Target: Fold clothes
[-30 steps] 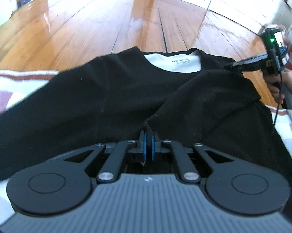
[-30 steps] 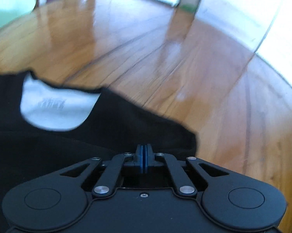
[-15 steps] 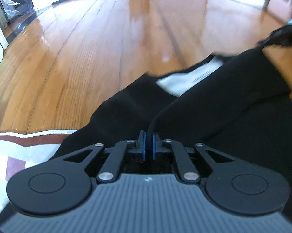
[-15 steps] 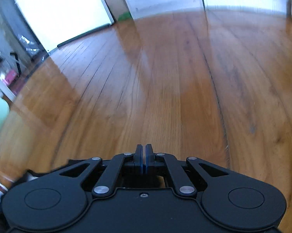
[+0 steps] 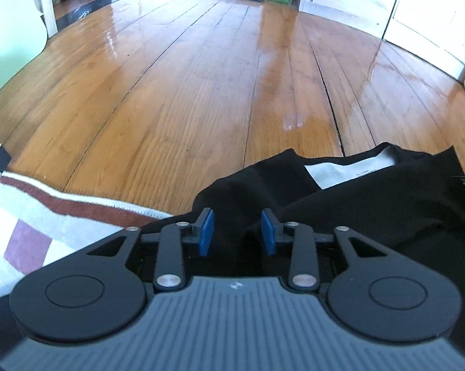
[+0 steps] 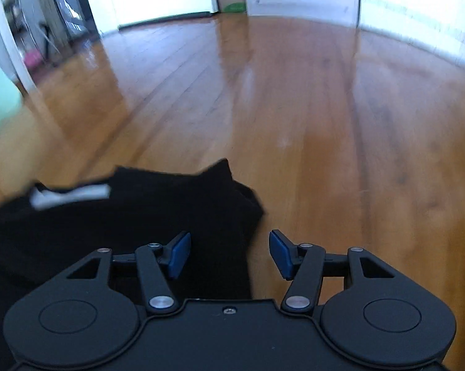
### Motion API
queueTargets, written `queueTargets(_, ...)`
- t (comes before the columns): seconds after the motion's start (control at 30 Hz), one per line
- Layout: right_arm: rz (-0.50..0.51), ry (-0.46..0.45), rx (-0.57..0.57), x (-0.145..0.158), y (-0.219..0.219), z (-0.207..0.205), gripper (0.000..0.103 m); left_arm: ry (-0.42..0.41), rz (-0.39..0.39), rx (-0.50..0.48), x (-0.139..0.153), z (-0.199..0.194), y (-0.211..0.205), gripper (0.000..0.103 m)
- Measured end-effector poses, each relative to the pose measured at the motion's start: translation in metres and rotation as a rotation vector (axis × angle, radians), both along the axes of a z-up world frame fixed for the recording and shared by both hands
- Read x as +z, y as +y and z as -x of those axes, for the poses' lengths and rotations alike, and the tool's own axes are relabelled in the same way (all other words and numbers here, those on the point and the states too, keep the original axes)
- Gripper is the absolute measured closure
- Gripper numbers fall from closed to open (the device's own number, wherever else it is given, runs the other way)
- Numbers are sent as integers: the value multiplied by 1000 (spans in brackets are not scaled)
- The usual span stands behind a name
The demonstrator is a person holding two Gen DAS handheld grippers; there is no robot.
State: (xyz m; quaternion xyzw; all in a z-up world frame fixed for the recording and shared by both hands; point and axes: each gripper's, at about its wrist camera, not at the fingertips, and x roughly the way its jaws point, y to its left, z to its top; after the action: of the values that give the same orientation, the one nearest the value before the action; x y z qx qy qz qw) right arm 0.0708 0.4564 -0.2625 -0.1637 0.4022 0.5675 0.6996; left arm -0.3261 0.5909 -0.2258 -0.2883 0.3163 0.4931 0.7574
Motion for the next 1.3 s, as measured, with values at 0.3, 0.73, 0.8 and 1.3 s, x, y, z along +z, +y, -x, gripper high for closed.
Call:
queueTargets(0.3, -57, 94, -221, 4, -11, -26, 96, -131, 53, -52, -23, -2, -10, 63)
queueTargets(0.73, -37, -144, 32, 30, -41, 62, 50, -53, 34, -24, -30, -15, -26, 52)
queueTargets(0.8, 8, -226, 93, 19, -49, 73, 50, -161, 53, 1, -28, -11, -22, 52)
queueTargets(1.3, 171, -361, -101, -12, -76, 26, 94, 123, -2, -46, -47, -71, -12, 52)
